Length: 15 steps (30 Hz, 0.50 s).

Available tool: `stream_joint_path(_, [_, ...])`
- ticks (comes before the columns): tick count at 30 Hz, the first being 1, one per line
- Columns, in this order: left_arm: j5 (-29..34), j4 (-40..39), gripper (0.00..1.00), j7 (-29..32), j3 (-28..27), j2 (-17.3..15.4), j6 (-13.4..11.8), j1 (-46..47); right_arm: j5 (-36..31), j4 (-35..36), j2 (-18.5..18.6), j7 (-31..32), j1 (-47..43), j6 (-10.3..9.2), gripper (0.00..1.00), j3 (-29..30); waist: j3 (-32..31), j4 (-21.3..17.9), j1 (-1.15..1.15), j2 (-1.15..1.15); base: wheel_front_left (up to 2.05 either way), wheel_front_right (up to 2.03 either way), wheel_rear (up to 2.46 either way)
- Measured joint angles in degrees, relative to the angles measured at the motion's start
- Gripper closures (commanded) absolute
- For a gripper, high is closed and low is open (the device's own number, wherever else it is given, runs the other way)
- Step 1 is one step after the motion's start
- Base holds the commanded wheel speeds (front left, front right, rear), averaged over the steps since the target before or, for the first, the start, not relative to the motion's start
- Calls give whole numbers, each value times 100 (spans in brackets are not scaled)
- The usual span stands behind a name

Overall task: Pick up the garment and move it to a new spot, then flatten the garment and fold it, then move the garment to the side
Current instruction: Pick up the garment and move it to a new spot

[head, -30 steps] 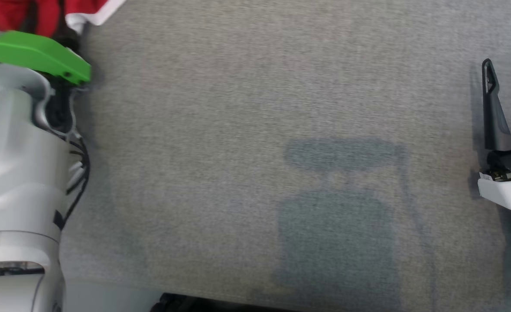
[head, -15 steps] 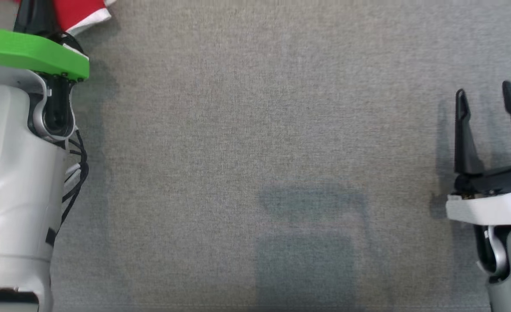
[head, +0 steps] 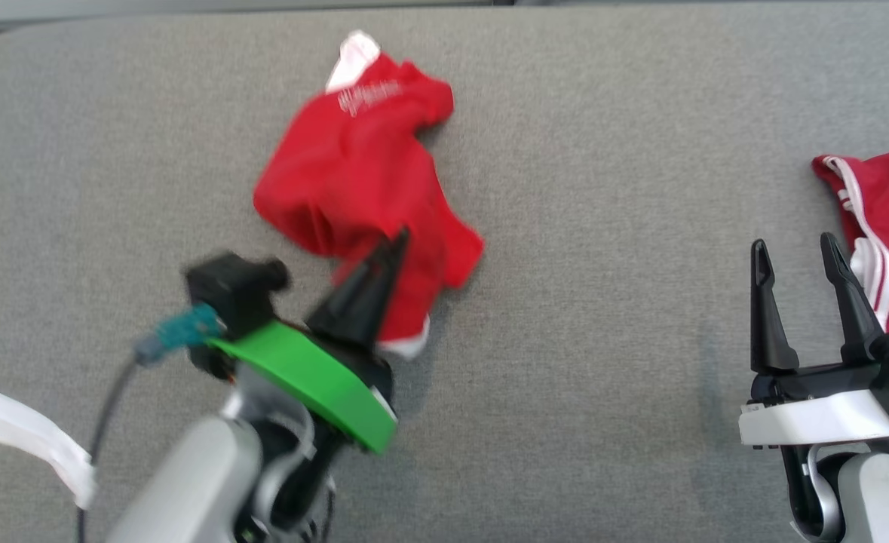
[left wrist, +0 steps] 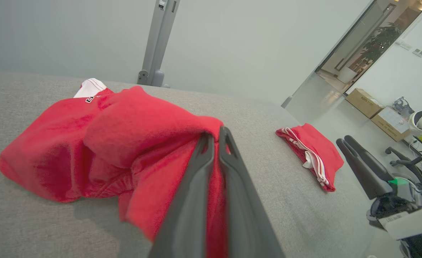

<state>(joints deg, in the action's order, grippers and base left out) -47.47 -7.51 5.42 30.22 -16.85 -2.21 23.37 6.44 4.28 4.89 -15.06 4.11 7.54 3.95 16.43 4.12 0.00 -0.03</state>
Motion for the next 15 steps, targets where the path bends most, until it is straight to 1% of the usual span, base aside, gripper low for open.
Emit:
stream_joint_path(1, [120,-178,100,159,359,40,-122,-308,0,-29,-18,0,-46,0,0,11,-189,-38,0,0,0,0,0])
stream_joint_path(6, [60,-199,100,307,1015,387,-140,-859,3,-77,-75,1,-76,0,0,-9,-460,-224,0,0,0,0,0])
stream_joint_path(9, [62,-29,100,240,1248,616,-123,-951,13,-114,-99,1,-91,0,0,-5,-513,-366,0,0,0,0,0])
stream_joint_path(12, [62,124,100,210,1479,906,-14,-931,30,-154,-125,1,-91,0,0,-43,-542,-474,0,0,0,0,0])
stream_joint_path(15, [74,196,100,157,1549,1069,64,-752,42,-215,-151,1,-84,0,0,-102,-554,-565,0,0,0,0,0])
